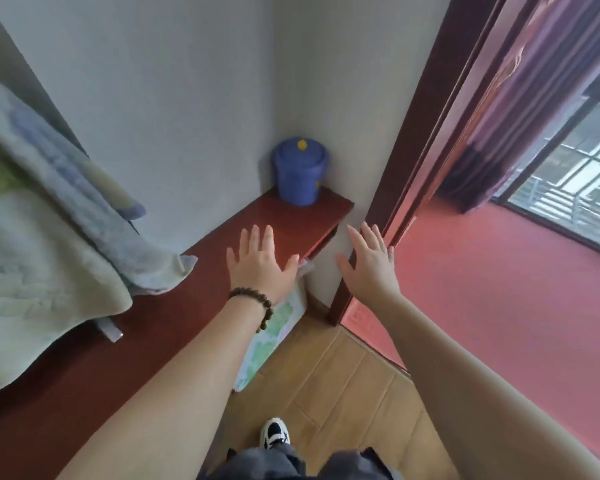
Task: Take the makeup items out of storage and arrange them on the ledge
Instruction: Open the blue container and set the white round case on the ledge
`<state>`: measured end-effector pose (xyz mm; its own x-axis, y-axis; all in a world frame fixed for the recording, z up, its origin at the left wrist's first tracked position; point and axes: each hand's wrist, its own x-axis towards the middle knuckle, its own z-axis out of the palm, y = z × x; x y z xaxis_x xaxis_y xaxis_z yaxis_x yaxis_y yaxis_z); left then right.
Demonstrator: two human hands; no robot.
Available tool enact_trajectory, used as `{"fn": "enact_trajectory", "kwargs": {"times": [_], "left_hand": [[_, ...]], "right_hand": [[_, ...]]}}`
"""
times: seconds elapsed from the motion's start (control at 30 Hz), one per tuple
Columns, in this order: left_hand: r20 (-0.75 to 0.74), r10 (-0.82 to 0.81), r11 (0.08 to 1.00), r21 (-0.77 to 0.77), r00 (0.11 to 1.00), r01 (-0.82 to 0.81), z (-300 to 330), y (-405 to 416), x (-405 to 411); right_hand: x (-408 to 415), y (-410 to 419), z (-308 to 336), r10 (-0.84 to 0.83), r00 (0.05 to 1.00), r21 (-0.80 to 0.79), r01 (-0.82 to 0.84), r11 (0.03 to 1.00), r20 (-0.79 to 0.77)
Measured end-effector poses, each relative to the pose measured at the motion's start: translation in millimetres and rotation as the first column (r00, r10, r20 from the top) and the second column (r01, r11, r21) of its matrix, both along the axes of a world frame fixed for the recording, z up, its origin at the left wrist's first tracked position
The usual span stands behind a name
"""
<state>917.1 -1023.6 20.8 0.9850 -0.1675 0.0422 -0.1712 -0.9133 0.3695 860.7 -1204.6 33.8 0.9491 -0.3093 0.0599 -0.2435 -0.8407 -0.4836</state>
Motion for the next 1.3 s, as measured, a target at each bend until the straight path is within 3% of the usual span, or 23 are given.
{"fn": "enact_trajectory", "kwargs": {"times": [0.53, 0.77, 1.0, 1.3], "left_hand": [[-0.013, 0.312, 0.950, 0.000, 0.950, -0.312, 8, -83, 148], [0.030, 0.218, 0.975, -0.048, 0.975, -0.217, 8, -116, 204], [-0.101, 0.210, 0.975, -0.055, 0.972, -0.216, -10, -128, 239], [-0.054, 0.247, 0.959, -0.129, 0.968, -0.252, -25, -130, 246]], "right_hand": [[219, -95, 7, 0.352, 0.936, 0.030, -0.352, 0.936, -0.002], [283, -105, 8, 0.485, 0.874, 0.021, -0.485, 0.874, 0.016], [341, -88, 8, 0.578, 0.816, 0.048, -0.578, 0.814, 0.017], [360, -85, -19, 0.566, 0.823, 0.089, -0.562, 0.823, -0.039]]}}
